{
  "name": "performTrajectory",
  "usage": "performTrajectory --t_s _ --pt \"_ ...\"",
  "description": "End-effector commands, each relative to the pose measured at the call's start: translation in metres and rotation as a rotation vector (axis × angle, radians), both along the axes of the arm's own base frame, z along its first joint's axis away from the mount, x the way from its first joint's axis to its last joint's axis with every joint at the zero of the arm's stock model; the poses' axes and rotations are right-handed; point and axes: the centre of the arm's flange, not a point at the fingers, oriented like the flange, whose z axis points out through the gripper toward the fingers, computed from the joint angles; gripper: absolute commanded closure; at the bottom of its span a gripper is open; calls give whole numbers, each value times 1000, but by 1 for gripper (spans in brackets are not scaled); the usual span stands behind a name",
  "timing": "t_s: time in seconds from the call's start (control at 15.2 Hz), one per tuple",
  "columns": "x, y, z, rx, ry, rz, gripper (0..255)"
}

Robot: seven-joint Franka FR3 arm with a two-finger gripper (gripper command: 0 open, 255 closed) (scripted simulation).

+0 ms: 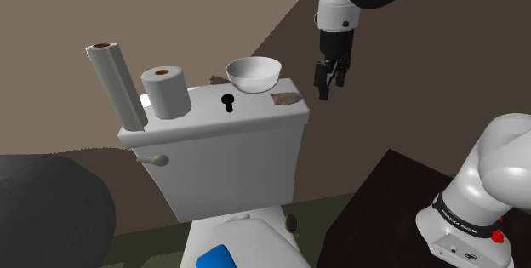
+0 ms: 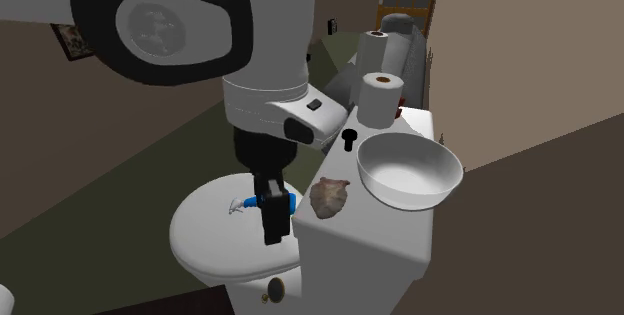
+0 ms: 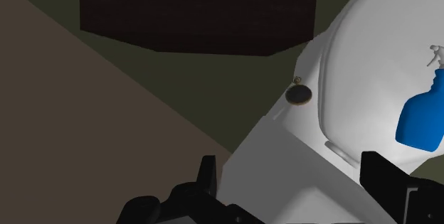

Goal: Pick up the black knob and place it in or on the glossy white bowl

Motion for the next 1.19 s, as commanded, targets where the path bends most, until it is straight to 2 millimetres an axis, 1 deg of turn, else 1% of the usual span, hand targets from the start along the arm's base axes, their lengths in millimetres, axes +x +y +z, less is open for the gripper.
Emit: performTrajectory --t_s 0.0,1.12 --pt "18 19 1 1 -9 3 0" --pt "163 180 5 -1 -84 34 0"
